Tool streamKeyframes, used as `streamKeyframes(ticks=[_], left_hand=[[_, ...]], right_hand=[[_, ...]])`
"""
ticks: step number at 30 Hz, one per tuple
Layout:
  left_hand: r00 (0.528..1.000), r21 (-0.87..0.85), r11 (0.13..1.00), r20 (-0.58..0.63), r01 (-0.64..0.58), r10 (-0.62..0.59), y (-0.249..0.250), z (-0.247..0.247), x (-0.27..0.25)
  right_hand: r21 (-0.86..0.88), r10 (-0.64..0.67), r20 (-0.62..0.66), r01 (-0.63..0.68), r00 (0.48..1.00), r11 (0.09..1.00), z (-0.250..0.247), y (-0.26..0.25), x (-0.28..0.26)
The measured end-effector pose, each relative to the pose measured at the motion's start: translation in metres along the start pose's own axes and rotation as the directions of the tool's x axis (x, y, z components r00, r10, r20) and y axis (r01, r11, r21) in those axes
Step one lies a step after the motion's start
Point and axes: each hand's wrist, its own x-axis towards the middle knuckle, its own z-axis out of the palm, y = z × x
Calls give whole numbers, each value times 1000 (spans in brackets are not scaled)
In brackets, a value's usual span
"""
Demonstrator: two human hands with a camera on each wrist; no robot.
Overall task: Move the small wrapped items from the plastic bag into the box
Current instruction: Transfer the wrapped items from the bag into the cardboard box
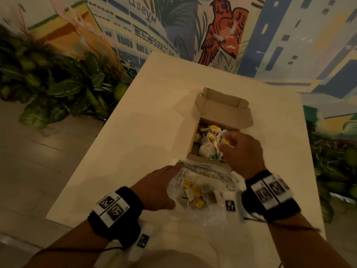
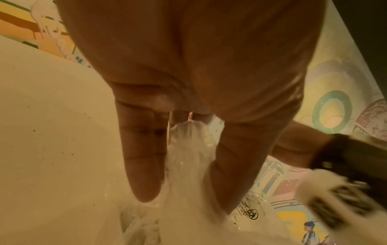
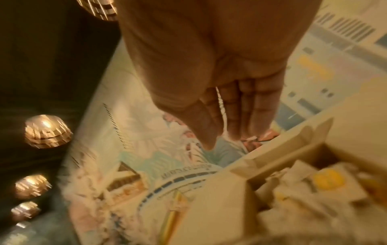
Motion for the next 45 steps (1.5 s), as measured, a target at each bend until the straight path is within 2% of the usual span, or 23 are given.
streamKeyframes(ticks=[1, 2, 4, 5, 6, 8, 10, 14, 17, 18, 20, 22, 27, 30, 34, 40, 42, 45], left_hand=[[1000, 10, 1000, -7, -6, 6, 1, -1, 1], [1000, 17, 1000, -14, -10, 11, 3, -1, 2], [1000, 23, 1000, -17, -20, 21, 6, -2, 6], [1000, 26, 999, -11, -25, 25, 7, -2, 7], [1000, 33, 999, -3, -27, 28, 8, -3, 8], [999, 50, 998, 10, -39, 39, 11, -3, 10], [998, 65, 997, 23, -51, 50, 13, -3, 11], [998, 74, 995, 24, -59, 57, 16, -1, 13], [999, 59, 997, 15, -45, 44, 14, 0, 14], [999, 56, 997, 11, -43, 42, 14, 0, 13], [999, 58, 998, 8, -41, 40, 13, 0, 14], [999, 62, 997, 9, -36, 35, 13, 0, 14], [1000, 56, 998, 16, -27, 26, 14, 2, 13], [1000, 50, 998, 21, -24, 23, 15, 3, 11], [1000, 50, 999, 20, -21, 20, 14, 2, 10], [1000, 51, 999, 13, -17, 16, 12, 0, 9], [1000, 53, 998, 15, -18, 18, 12, -1, 9], [1000, 50, 999, 8, -20, 20, 13, 0, 10]], right_hand=[[99, -73, 42, 69, 996, 993, -3, -5, -18], [141, -132, 185, 106, 974, 984, 0, -7, -35], [-12, -160, 506, 192, 848, 981, 25, -2, -58], [-126, -113, 593, 230, 797, 965, 42, 6, -63], [-237, -34, 617, 228, 786, 944, 58, 15, -66], [-385, 51, 558, 204, 828, 900, 81, 34, -65], [-419, 64, 494, 173, 867, 891, 92, 45, -63], [-375, 59, 472, 139, 880, 917, 89, 53, -61], [-234, -29, 404, 134, 914, 963, 77, 53, -57], [-176, -62, 425, 150, 903, 973, 74, 52, -56], [-105, -141, 539, 233, 830, 967, 76, 49, -56], [-158, -136, 616, 291, 776, 944, 82, 45, -60], [-287, -96, 588, 318, 803, 904, 93, 44, -67], [-279, -72, 579, 281, 812, 918, 90, 45, -68], [-160, -92, 495, 194, 864, 968, 78, 43, -66], [149, -148, 202, 119, 968, 982, 52, 39, -66], [231, -114, 148, 78, 982, 970, 46, 37, -70], [310, -60, 136, 16, 989, 951, 43, 35, -74]])
